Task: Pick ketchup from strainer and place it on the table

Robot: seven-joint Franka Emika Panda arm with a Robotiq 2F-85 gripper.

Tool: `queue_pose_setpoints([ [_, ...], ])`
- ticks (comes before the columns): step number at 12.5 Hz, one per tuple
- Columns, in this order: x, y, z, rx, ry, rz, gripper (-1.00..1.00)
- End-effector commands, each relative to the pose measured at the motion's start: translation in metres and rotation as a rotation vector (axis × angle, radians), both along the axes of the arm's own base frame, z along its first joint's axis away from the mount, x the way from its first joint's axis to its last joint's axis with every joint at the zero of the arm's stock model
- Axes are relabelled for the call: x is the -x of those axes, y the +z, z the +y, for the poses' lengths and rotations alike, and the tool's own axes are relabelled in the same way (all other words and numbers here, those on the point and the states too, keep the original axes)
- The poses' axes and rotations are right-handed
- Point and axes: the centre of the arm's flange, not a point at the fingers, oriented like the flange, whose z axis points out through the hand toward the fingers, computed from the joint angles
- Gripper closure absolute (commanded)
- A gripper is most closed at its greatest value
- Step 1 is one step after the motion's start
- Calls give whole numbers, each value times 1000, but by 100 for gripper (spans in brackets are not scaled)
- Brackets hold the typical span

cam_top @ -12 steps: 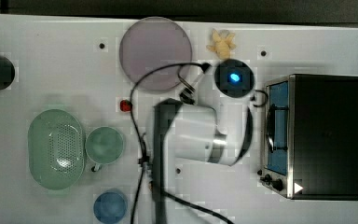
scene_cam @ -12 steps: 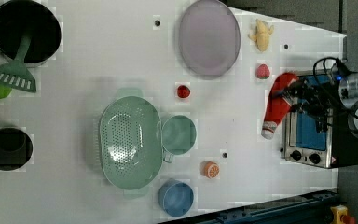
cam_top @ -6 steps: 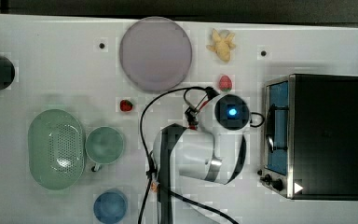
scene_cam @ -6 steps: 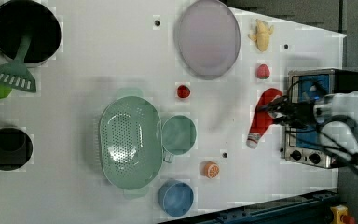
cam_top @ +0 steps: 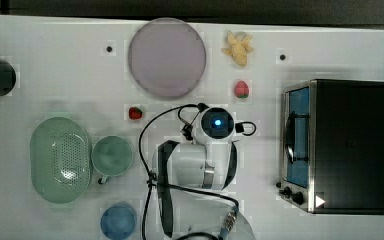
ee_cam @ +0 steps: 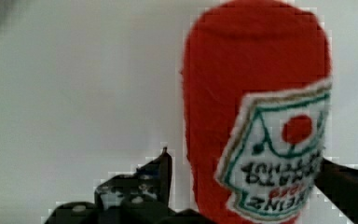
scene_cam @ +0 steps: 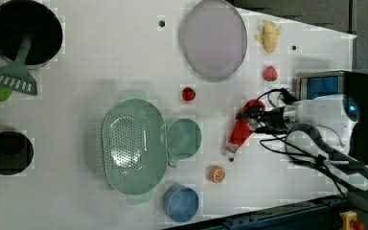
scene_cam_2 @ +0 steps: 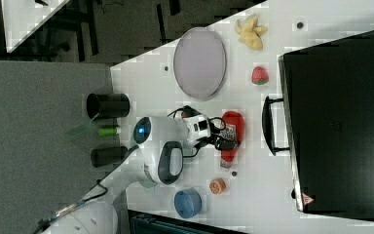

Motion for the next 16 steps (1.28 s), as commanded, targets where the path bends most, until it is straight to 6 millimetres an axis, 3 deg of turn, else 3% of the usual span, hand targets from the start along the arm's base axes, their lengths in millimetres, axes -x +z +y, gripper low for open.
queue_pose_setpoints([
  [1,-39,83,-4,15,26,-183,-100],
  [5,-60,201,-7,31,5,-231,-100],
  [9,-68,328,-6,50,-226,-222,-100],
  [13,-59,415,-2,63,-283,-125,-100],
  [14,-58,432,-2,68,-282,-127,-100],
  [16,-54,446,-3,71,-284,-104,-100],
])
